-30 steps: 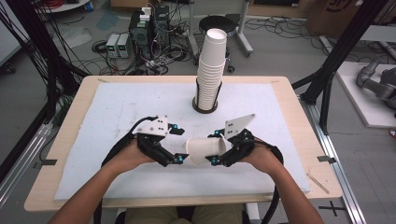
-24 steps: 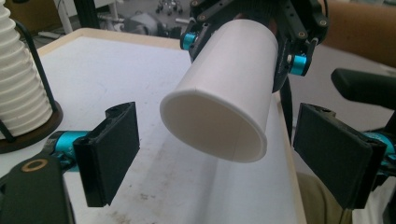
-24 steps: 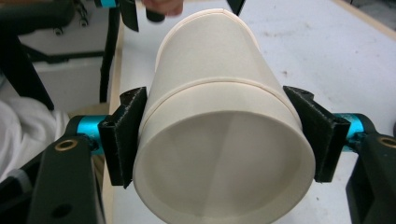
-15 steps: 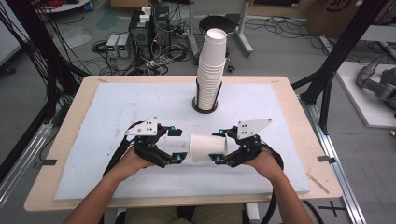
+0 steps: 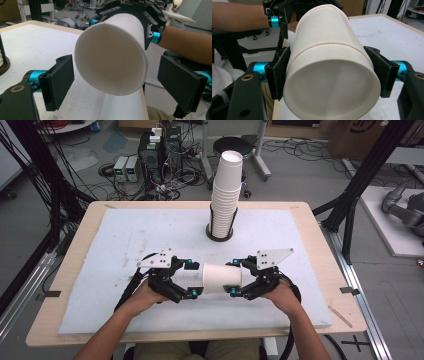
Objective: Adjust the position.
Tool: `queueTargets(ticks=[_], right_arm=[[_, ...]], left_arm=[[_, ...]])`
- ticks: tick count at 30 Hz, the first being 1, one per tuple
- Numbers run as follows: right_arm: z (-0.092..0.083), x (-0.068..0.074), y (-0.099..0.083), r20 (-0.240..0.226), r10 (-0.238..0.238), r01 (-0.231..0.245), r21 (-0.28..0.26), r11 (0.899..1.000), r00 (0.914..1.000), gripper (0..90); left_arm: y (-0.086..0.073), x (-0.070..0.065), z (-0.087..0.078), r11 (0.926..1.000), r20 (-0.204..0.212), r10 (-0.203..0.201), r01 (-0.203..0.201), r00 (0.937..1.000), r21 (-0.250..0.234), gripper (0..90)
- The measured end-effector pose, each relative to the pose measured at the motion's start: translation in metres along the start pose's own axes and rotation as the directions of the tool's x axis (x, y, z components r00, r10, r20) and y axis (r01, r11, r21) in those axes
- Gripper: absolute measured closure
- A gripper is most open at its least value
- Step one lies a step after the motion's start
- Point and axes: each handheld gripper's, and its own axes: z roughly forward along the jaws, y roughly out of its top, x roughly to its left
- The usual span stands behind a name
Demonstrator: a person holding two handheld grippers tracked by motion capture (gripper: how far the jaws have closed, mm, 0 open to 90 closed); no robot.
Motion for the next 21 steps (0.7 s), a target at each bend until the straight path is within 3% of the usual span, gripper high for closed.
queueTargets(ticks=[11,14,15,17,20,21], right_arm=[[-0.004,-0.002,-0.002,-0.027,0.001,-0.002,-0.026,1.000,0.9996,27.0],[-0.004,-0.003,-0.002,-0.028,0.009,-0.010,-0.025,1.000,0.9996,27.0],[-0.004,-0.003,-0.003,-0.023,0.010,-0.010,-0.025,1.000,0.9997,26.9],[-0.005,-0.003,-0.003,-0.020,0.010,-0.010,-0.024,1.000,0.9997,26.8],[-0.006,-0.004,-0.003,-0.017,0.013,-0.013,-0.025,1.000,0.9998,26.8],[-0.007,-0.004,-0.003,-0.014,0.015,-0.015,-0.029,0.999,0.9998,26.8]], left_arm=[[-0.002,0.002,0.006,0.9999,0.017,-0.010,0.010,0.9998,0.006,13.1],[-0.003,0.001,0.007,0.9979,-0.025,-0.065,0.065,0.9976,0.007,15.0],[-0.003,0.001,0.007,0.9958,-0.021,-0.090,0.090,0.9957,0.012,16.2],[-0.003,-0.003,0.007,0.9971,-0.018,-0.065,0.065,0.9977,0.039,15.8],[-0.003,-0.006,0.006,0.9978,0.003,-0.052,0.052,0.9986,0.041,15.8],[-0.002,-0.009,0.005,0.9991,0.030,-0.007,0.005,0.9995,0.042,15.8]])
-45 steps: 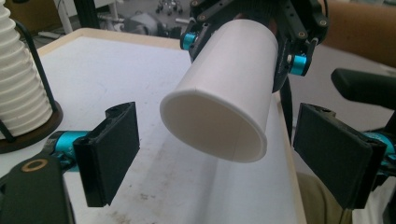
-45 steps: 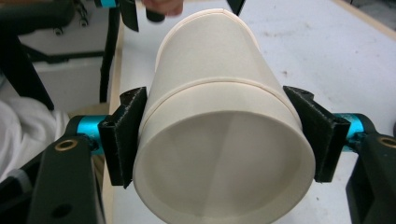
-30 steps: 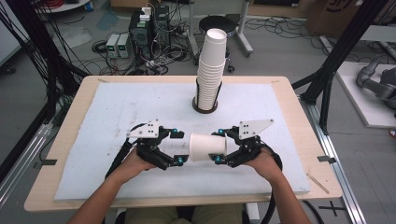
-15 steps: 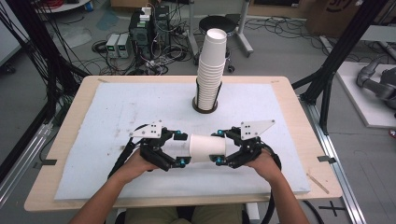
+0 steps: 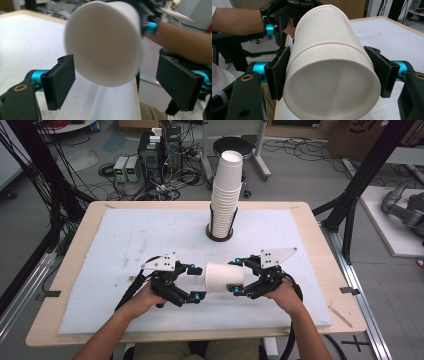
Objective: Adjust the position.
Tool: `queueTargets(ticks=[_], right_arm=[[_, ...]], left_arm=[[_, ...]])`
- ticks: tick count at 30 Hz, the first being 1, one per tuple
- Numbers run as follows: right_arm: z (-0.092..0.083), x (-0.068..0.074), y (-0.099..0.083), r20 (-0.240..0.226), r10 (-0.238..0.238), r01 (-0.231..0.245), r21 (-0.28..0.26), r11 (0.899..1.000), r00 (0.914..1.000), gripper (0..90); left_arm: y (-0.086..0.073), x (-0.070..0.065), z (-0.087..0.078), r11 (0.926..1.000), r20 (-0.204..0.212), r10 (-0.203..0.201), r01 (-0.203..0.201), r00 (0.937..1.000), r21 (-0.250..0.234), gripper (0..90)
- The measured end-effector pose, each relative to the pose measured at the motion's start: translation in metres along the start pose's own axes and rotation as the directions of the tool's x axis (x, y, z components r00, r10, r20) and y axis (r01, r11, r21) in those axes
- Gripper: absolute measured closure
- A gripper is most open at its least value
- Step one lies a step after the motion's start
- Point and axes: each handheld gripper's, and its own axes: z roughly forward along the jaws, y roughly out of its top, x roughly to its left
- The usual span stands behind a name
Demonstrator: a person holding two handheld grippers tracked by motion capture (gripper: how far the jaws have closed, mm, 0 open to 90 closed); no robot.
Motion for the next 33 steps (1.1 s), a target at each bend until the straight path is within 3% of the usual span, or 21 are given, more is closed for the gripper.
queueTargets(ticks=[3,6,7,11,17,19,21,26,30,33], right_arm=[[0.000,0.000,0.000,-0.001,-0.001,0.001,-0.001,1.000,1.0000,26.8],[0.000,0.001,0.000,-0.003,0.004,-0.004,-0.002,1.000,1.0000,26.7],[-0.001,0.001,0.000,-0.004,0.002,-0.002,-0.003,1.000,1.0000,26.8],[-0.001,0.000,0.000,-0.009,-0.002,0.002,-0.007,1.000,1.0000,26.7],[0.000,0.000,-0.001,-0.016,0.005,-0.005,-0.002,1.000,0.9999,26.6],[0.000,0.000,-0.001,-0.020,0.004,-0.004,-0.003,1.000,0.9998,26.5],[0.000,0.000,-0.001,-0.018,0.006,-0.006,-0.003,1.000,0.9998,26.5],[-0.001,0.000,-0.001,-0.025,0.008,-0.008,-0.007,1.000,0.9996,26.4],[0.001,0.000,-0.001,-0.028,0.007,-0.007,-0.007,1.000,0.9996,26.4],[0.001,0.000,-0.001,-0.033,0.006,-0.007,-0.005,1.000,0.9994,26.4]], left_arm=[[0.000,-0.001,-0.001,0.9996,-0.004,0.027,-0.027,0.9996,0.008,15.4],[0.001,0.002,-0.002,0.9996,-0.029,0.025,-0.024,0.9993,0.017,15.4],[0.000,0.003,-0.001,0.9997,-0.016,0.016,-0.015,0.9997,0.018,15.4],[-0.001,0.004,0.001,0.9991,-0.024,0.016,-0.015,0.9996,0.040,1.7],[-0.003,0.005,0.004,0.9991,-0.001,0.014,-0.014,0.9999,0.041,1.7],[-0.002,0.006,0.005,0.9994,-0.015,0.014,-0.013,0.9998,0.031,1.7],[-0.001,0.007,0.005,0.9998,-0.010,-0.015,0.015,0.9998,0.015,1.7],[-0.002,0.003,0.007,0.9998,-0.009,0.004,-0.004,1.0000,0.021,1.8],[-0.003,0.005,0.010,0.9988,-0.001,-0.040,0.040,0.9992,0.029,1.8],[-0.004,0.005,0.011,0.9991,0.019,-0.035,0.034,0.9992,0.026,1.8]])
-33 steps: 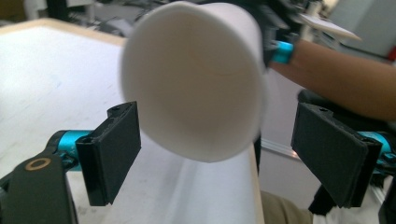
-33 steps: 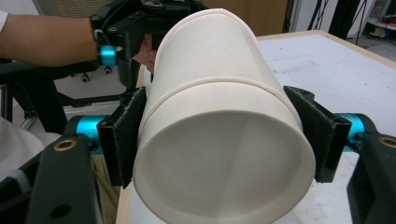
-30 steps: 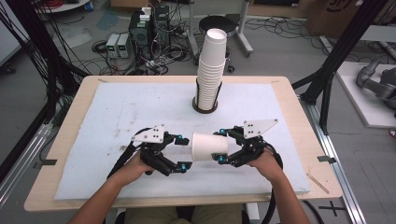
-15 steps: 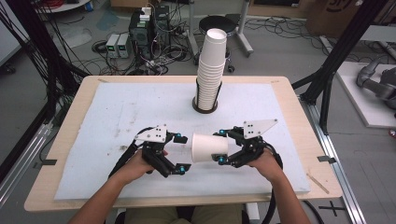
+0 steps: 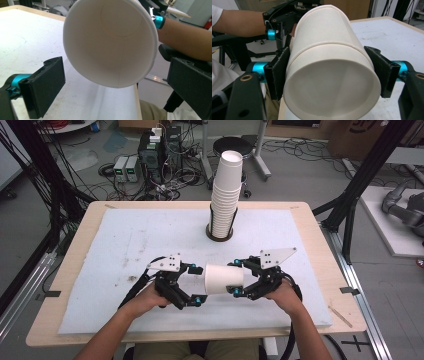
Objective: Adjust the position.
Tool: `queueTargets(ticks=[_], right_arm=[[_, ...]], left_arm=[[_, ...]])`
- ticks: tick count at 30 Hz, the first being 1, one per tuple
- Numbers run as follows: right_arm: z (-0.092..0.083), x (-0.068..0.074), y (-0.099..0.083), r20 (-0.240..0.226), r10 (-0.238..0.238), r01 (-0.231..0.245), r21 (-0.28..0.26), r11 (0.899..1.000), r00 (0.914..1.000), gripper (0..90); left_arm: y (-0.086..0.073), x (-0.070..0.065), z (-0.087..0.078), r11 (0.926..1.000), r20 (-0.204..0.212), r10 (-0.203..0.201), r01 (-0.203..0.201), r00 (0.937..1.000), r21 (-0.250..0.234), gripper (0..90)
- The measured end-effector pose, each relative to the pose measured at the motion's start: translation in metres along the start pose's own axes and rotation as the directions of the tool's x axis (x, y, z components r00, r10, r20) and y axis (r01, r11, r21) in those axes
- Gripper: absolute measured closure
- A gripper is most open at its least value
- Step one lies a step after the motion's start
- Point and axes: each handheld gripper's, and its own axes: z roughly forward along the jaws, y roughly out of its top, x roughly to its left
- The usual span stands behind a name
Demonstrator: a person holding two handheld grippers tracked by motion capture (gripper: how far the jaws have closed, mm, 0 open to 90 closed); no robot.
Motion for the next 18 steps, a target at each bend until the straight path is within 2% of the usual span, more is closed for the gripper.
queueTargets(ticks=[2,8,18], right_arm=[[0.0003,-0.0006,-0.0002,-0.003,-0.001,0.001,-0.005,1.000,1.0000,26.4],[0.0018,0.0001,0.0001,-0.013,-0.003,0.003,-0.005,1.000,0.9999,26.4],[0.0051,0.0003,0.0013,-0.036,-0.004,0.003,-0.017,1.000,0.9993,26.4]], left_arm=[[-0.0002,-0.0008,0.0008,0.9998,0.006,0.019,-0.019,0.9998,0.001,1.8],[0.0000,0.0045,0.0019,1.0000,-0.016,0.009,-0.009,0.9998,-0.003,1.8],[0.0048,0.0046,0.0093,0.9996,0.024,0.025,-0.025,0.9994,-0.010,1.8]])
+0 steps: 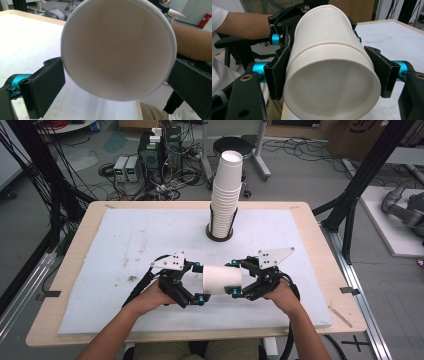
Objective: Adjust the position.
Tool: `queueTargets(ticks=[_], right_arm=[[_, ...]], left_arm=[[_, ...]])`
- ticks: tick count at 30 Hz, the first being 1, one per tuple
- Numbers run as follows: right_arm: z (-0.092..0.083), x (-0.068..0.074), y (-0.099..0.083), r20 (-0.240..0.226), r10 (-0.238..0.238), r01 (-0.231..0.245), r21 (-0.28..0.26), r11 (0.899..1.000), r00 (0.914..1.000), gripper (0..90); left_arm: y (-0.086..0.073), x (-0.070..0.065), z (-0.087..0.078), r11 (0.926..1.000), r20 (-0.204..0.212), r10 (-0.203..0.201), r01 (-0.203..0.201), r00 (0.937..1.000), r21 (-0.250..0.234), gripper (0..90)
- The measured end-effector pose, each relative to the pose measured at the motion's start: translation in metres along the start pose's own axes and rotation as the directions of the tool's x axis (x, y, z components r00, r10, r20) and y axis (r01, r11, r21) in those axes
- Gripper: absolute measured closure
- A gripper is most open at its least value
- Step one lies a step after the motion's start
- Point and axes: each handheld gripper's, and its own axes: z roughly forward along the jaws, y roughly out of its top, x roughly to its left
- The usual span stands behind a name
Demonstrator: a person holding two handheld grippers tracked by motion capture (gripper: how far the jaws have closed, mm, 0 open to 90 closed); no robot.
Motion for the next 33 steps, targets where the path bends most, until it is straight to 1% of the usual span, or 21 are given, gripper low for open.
queueTargets(ticks=[1,8,10,11,12,13,15,19,22,23,26,27,29,30,31,32,33], right_arm=[[0.001,0.000,0.000,0.000,-0.005,0.005,0.000,1.000,1.0000,26.4],[0.002,0.000,0.000,-0.007,-0.008,0.008,-0.004,1.000,0.9999,26.4],[0.002,0.000,0.000,-0.007,-0.007,0.007,-0.005,1.000,1.0000,26.4],[0.002,0.000,0.000,-0.009,-0.004,0.004,-0.008,1.000,1.0000,26.5],[0.002,0.000,0.000,-0.009,-0.004,0.004,-0.008,1.000,1.0000,26.5],[0.002,0.000,0.000,-0.005,-0.002,0.002,-0.008,1.000,1.0000,26.5],[0.002,0.000,-0.001,-0.005,-0.002,0.002,-0.005,1.000,1.0000,26.5],[0.002,0.000,-0.001,-0.005,0.000,0.000,-0.005,1.000,1.0000,26.8],[0.003,0.000,-0.001,-0.005,-0.002,0.002,0.005,1.000,1.0000,27.3],[0.004,0.000,-0.001,-0.008,0.003,-0.003,0.015,1.000,1.0000,27.3],[0.005,0.000,-0.001,-0.008,0.006,-0.005,0.023,1.000,1.0000,27.3],[0.005,0.000,0.000,-0.010,0.016,-0.016,0.034,0.999,0.9998,27.2],[0.005,0.000,0.000,-0.012,0.017,-0.016,0.033,0.999,0.9998,27.1],[0.005,0.000,0.000,-0.013,0.020,-0.019,0.031,0.999,0.9997,26.9],[0.005,0.001,0.001,-0.015,0.031,-0.031,0.029,0.999,0.9994,25.9],[0.005,0.001,0.002,-0.009,0.047,-0.047,0.022,0.999,0.9988,20.5],[0.002,0.000,0.004,0.006,0.078,-0.078,0.007,0.997,0.9970,17.4]], left_arm=[[0.001,0.000,0.002,1.0000,-0.002,0.004,-0.004,1.0000,-0.006,1.8],[0.002,0.002,0.005,1.0000,-0.006,0.003,-0.004,1.0000,-0.005,1.8],[0.002,0.002,0.005,0.9999,-0.011,0.003,-0.004,0.9999,-0.012,3.7],[0.002,0.002,0.004,0.9999,-0.008,0.003,-0.003,1.0000,-0.011,10.0],[0.003,0.003,0.004,0.9999,-0.001,0.009,-0.009,1.0000,-0.011,10.0],[0.003,0.003,0.004,0.9999,-0.006,0.010,-0.010,0.9999,-0.011,12.3],[0.003,0.003,0.004,0.9999,-0.007,0.012,-0.012,0.9999,0.002,12.7],[0.003,0.002,0.003,0.9998,-0.008,0.016,-0.016,0.9998,0.006,14.4],[0.004,0.001,0.002,0.9994,-0.012,0.026,-0.026,0.9996,0.022,17.7],[0.005,0.001,0.001,0.9991,-0.016,0.028,-0.027,0.9995,0.034,19.0],[0.006,0.000,0.000,0.9987,-0.016,0.028,-0.027,0.9995,0.042,20.2],[0.006,0.000,-0.001,0.9985,-0.016,0.025,-0.024,0.9996,0.049,20.5],[0.008,-0.001,-0.002,0.9980,-0.020,0.031,-0.030,0.9993,0.056,20.9],[0.009,-0.002,-0.002,0.9980,-0.022,0.028,-0.026,0.9994,0.058,20.9],[0.011,-0.002,-0.003,0.9970,-0.025,0.036,-0.034,0.9990,0.069,20.8],[0.012,-0.002,-0.003,0.9962,-0.028,0.037,-0.035,0.9989,0.080,20.8],[0.012,-0.002,-0.003,0.9962,-0.032,0.028,-0.025,0.9991,0.084,20.8]])
